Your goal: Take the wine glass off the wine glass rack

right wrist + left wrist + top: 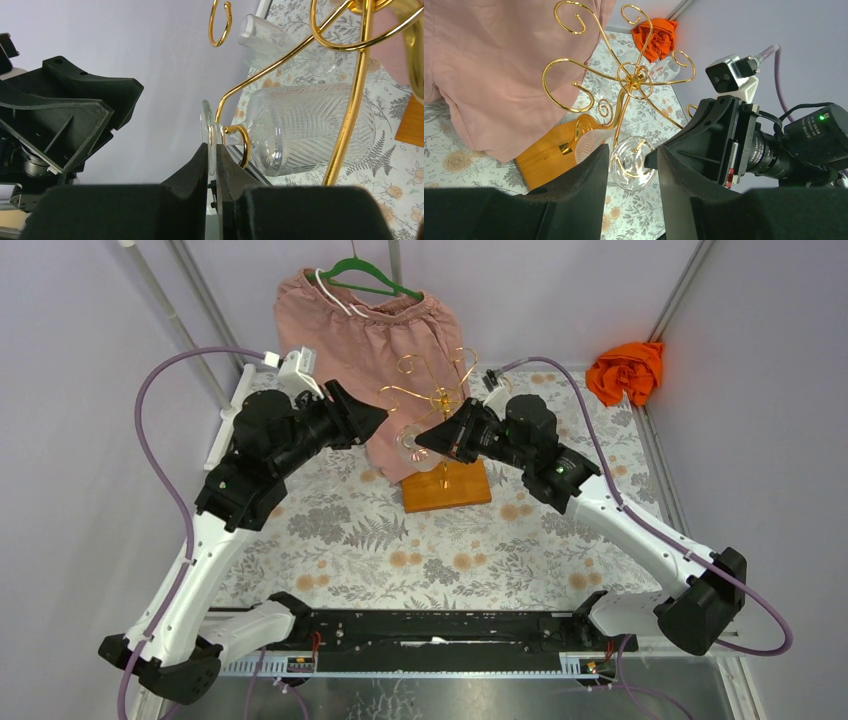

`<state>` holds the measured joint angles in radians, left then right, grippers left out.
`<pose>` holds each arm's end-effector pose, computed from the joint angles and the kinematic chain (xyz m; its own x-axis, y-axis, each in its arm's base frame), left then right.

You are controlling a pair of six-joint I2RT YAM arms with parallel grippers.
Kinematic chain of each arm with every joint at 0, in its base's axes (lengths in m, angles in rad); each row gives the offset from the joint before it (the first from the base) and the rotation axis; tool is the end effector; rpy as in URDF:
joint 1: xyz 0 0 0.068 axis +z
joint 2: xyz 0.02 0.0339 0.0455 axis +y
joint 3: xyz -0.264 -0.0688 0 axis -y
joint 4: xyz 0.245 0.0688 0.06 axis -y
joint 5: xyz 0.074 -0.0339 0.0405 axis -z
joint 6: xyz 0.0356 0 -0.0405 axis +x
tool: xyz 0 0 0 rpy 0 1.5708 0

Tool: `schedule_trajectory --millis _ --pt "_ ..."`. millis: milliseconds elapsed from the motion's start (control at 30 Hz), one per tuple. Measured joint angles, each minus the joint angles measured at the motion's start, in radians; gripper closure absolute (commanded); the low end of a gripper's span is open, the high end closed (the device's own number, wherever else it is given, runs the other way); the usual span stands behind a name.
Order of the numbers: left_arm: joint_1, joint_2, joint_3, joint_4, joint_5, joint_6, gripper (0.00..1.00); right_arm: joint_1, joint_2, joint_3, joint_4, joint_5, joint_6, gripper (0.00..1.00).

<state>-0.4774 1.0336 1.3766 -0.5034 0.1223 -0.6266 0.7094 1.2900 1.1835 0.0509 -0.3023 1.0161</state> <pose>0.1786 -0.0973 0.4618 -0.4451 -0.4250 -0.7882 0.3729 0.7123 -0.5946 0.2242 0.2065 0.3948 -0.7425 0.4321 -0.5118 -0.4105 0.3103 0.8575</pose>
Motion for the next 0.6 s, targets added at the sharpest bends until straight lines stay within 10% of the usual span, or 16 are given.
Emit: schedule_trajectory --millis 600 --pt "0.0 0.006 -0.016 0.001 0.002 -0.001 0.57 0.019 0.049 0.097 -0.079 0.013 -0.05 1.0"
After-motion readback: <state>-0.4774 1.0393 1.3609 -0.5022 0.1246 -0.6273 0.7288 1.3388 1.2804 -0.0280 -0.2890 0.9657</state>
